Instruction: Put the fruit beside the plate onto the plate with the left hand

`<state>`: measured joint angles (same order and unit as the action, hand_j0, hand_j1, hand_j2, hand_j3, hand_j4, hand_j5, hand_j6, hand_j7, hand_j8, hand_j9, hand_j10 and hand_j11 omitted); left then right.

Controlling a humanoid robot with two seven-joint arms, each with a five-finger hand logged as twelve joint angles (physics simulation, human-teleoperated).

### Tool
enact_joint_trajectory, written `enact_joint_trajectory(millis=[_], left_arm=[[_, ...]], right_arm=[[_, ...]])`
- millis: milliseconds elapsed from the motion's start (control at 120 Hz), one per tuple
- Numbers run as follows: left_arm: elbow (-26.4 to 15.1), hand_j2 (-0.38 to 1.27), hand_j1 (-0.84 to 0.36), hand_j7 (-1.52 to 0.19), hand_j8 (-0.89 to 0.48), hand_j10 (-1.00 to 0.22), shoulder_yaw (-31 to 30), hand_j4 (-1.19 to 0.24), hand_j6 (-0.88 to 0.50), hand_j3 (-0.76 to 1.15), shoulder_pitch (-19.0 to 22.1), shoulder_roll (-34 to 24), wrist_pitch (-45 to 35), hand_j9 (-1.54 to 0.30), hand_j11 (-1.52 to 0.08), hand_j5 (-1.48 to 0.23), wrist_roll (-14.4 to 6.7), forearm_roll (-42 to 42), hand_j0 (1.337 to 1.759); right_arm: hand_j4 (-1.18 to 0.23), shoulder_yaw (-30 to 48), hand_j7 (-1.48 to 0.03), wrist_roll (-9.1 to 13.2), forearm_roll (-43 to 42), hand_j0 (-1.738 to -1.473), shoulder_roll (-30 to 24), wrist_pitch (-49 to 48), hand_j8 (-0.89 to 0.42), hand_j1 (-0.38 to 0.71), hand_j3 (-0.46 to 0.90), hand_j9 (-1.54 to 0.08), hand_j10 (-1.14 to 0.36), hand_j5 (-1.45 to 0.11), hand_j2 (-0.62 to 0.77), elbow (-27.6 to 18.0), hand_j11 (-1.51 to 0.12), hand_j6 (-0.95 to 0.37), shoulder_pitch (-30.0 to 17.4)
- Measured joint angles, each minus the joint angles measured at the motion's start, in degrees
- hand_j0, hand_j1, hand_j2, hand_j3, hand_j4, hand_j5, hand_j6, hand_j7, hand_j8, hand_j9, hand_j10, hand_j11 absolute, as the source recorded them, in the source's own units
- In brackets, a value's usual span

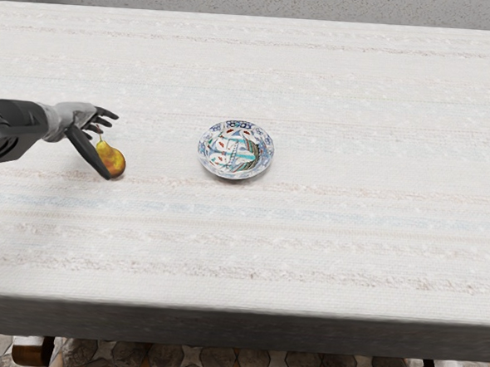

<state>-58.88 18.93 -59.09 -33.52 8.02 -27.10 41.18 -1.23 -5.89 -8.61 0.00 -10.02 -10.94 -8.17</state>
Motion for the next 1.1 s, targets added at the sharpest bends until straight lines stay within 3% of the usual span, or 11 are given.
enact_joint_trajectory(millis=[408,450,533,608,625,717,792,975,1033,1100], left_arm=[[0.0,0.03,0.18,-0.19,-0.15,-0.15,0.0,-0.15,-0.15,0.0,0.2,0.3,-1.0,-0.19,-0.19,-0.19,0.5,0.0,1.658],[0.0,0.04,0.11,-0.26,-0.2,-0.2,0.0,-0.2,-0.2,0.0,0.3,0.3,-0.8,-0.26,-0.26,-0.26,0.5,0.0,1.658],[0.0,0.08,-0.15,-0.54,-0.42,-0.42,0.3,-0.42,-0.42,0.0,0.3,-0.2,4.4,-0.54,-0.54,-0.54,0.3,-1.1,1.658],[0.0,0.08,-0.28,-0.72,-0.33,-0.37,0.6,-0.56,-0.56,0.0,0.3,-0.5,7.9,-0.73,-0.73,-0.72,0.2,-2.4,1.655],[0.0,0.07,-0.29,-0.75,-0.3,-0.35,0.6,-0.58,-0.54,0.0,0.3,-0.5,8.4,-0.76,-0.77,-0.75,0.2,-2.7,1.655],[0.1,0.02,-0.3,-0.9,-0.17,-0.29,0.7,-0.68,-0.49,0.0,0.3,-0.4,10.1,-0.92,-0.93,-0.9,0.3,-3.2,1.649],[0.2,0.11,-0.37,-1.01,-0.09,-0.2,0.9,-0.72,-0.4,0.0,0.3,-0.7,10.8,-0.99,-1.0,-1.02,0.4,-3.3,1.648],[0.2,0.35,-0.41,-1.12,-0.13,-0.06,1.8,-0.78,-0.41,0.0,0.3,-1.4,11.2,-1.09,-1.11,-1.14,0.7,-5.1,1.646],[0.2,0.5,-0.34,-1.18,-0.16,-0.07,2.7,-0.76,-0.4,0.0,0.3,-1.4,11.4,-1.14,-1.14,-1.23,0.7,-5.8,1.645],[0.2,0.5,-0.25,-1.21,-0.17,-0.23,3.9,-0.76,-0.43,0.0,0.1,-1.5,11.5,-1.15,-1.15,-1.27,0.7,-6.1,1.645]], right_arm=[[-0.01,0.0,-0.01,0.0,0.0,-1.658,0.0,0.0,-0.01,-0.34,0.0,-0.01,-0.01,-0.01,0.0,0.0,-0.01,-0.01,0.0],[-0.01,0.0,-0.01,0.0,0.0,-1.658,0.0,0.0,-0.01,-0.34,0.0,-0.01,-0.01,-0.01,0.0,0.0,-0.01,-0.01,0.0],[-0.01,0.0,-0.01,0.0,0.0,-1.658,0.0,0.0,-0.01,-0.34,0.0,-0.01,-0.01,-0.01,0.0,0.0,-0.01,-0.01,0.0],[-0.01,0.0,-0.01,0.0,0.0,-1.658,0.0,0.0,-0.01,-0.34,0.0,-0.01,-0.01,-0.01,0.0,0.0,-0.01,-0.01,0.0],[-0.01,0.0,-0.01,0.0,0.0,-1.658,0.0,0.0,-0.01,-0.34,0.0,-0.01,-0.01,-0.01,0.0,0.0,-0.01,-0.01,0.0],[-0.01,0.0,-0.01,0.0,0.0,-1.658,0.0,0.0,-0.01,-0.34,0.0,-0.01,-0.01,-0.01,0.0,0.0,-0.01,-0.01,0.0],[-0.01,0.0,-0.01,0.0,0.0,-1.658,0.0,0.0,-0.01,-0.34,0.0,-0.01,-0.01,-0.01,0.0,0.0,-0.01,-0.01,0.0],[-0.01,0.0,-0.01,0.0,0.0,-1.658,0.0,0.0,-0.01,-0.34,0.0,-0.01,-0.01,-0.01,0.0,0.0,-0.01,-0.01,0.0],[-0.01,0.0,-0.01,0.0,0.0,-1.658,0.0,0.0,-0.01,-0.34,0.0,-0.01,-0.01,-0.01,0.0,0.0,-0.01,-0.01,0.0],[-0.01,0.0,-0.01,0.0,0.0,-1.658,0.0,0.0,-0.01,-0.34,0.0,-0.01,-0.01,-0.01,0.0,0.0,-0.01,-0.01,0.0]])
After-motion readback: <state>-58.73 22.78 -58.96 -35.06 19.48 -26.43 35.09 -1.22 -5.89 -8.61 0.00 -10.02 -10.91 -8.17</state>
